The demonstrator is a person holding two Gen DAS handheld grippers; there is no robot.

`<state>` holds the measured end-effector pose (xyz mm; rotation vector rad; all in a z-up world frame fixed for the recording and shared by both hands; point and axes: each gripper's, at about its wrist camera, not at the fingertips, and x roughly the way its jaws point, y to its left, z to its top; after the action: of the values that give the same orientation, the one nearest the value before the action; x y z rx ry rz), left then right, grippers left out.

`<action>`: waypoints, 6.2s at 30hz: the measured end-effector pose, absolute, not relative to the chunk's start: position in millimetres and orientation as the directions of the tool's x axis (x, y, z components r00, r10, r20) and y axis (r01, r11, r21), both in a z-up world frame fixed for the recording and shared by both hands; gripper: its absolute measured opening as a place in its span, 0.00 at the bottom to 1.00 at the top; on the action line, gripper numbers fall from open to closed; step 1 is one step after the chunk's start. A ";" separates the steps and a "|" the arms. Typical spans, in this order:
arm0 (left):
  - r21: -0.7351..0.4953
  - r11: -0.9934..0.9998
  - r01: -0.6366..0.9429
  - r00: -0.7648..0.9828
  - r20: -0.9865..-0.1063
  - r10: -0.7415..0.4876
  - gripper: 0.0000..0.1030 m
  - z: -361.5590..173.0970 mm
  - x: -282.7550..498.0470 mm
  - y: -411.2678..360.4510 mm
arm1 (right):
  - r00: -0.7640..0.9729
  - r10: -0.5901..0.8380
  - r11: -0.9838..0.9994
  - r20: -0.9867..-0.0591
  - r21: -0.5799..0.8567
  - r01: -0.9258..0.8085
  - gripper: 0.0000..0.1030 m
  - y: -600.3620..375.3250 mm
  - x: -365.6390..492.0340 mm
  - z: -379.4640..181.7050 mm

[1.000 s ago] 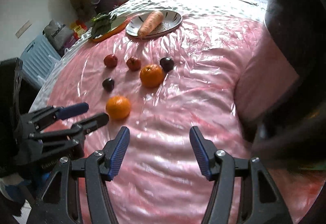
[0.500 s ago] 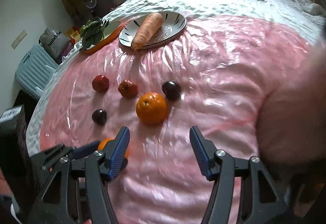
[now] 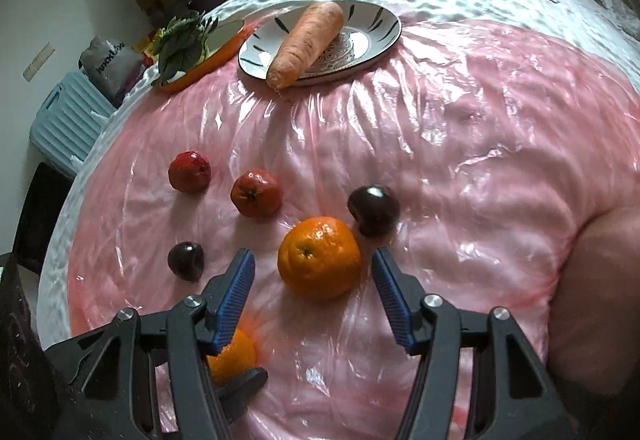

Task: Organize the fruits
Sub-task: 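Grasp an orange with the right tool while the left tool grasps another orange, then carry both oranges to the green tray and open both tools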

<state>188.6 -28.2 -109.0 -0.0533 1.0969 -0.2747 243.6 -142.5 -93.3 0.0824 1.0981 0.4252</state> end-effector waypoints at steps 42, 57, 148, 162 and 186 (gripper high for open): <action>-0.313 0.940 0.139 0.433 -0.834 -0.342 0.38 -95.7 180.0 -5.6 | 0.392 0.404 0.911 -0.827 0.325 -0.252 0.69 -160.9 236.7 -91.4; -0.295 0.946 0.137 0.454 -0.830 -0.325 0.38 -84.7 170.6 -1.9 | 0.395 0.386 0.918 -0.834 0.306 -0.253 0.69 -171.2 202.2 -81.2; -0.217 0.660 0.719 0.238 -0.816 -0.527 0.38 -26.4 110.8 -444.3 | 0.524 0.012 0.964 -0.852 0.149 0.220 0.69 -608.7 72.6 -42.8; -0.156 0.703 0.694 0.268 -0.850 -0.454 0.38 -62.0 145.4 -490.8 | 0.502 -0.013 0.969 -0.865 0.112 0.219 0.69 -645.2 108.7 -71.4; -0.122 0.712 0.691 0.252 -0.883 -0.396 0.38 -90.6 148.9 -507.5 | 0.475 -0.028 0.966 -0.879 0.098 0.239 0.70 -657.7 119.4 -97.2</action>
<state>148.9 -507.5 -90.6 0.3187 1.0849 -0.7561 119.4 -657.7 -97.2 0.2194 1.0654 -0.1648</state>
